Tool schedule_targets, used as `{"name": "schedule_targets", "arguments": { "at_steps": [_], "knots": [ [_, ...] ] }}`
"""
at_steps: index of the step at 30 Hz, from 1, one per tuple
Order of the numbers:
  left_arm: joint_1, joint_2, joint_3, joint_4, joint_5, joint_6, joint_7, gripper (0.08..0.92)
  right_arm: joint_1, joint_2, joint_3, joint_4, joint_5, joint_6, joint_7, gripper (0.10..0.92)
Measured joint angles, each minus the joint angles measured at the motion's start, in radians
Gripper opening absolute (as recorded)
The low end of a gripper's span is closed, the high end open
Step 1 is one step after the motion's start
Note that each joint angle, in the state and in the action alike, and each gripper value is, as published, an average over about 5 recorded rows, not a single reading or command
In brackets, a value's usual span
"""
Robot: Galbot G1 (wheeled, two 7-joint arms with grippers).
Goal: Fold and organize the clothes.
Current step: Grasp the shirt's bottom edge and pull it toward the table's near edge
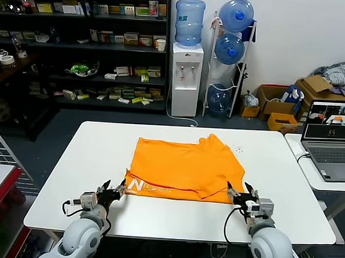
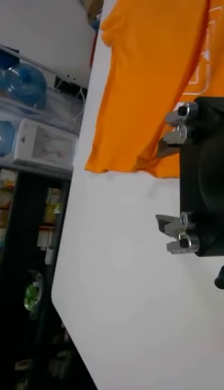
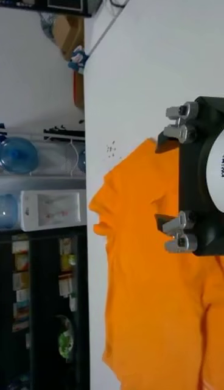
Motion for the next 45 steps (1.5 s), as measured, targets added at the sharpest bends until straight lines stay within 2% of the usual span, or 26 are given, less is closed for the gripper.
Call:
{"name": "schedule_targets", "arguments": {
  "at_steps": [4, 21, 25, 29, 45],
  "knots": [
    [0.022, -0.011, -0.008, -0.001, -0.001, 0.001, 0.011, 0.818, -0.02, 0.0, 0.016, -0.006, 0.01, -0.008, -0.013, 0.822],
    [-0.009, -0.029, 0.016, 0.022, 0.003, 0.001, 0.026, 0.823, -0.004, 0.005, 0.023, -0.062, 0.03, -0.014, -0.052, 0.823],
    [-0.019, -0.029, 0.024, 0.028, 0.005, 0.001, 0.024, 0.813, 0.01, 0.009, 0.014, -0.076, 0.03, -0.015, -0.054, 0.797],
    [-0.026, -0.032, 0.033, 0.039, 0.008, 0.002, 0.024, 0.731, 0.018, 0.011, 0.004, -0.085, 0.03, -0.013, -0.056, 0.7],
    [-0.026, -0.043, 0.047, 0.047, 0.026, -0.014, 0.03, 0.264, 0.012, 0.01, 0.0, -0.093, 0.037, -0.006, -0.06, 0.24]
  ]
}}
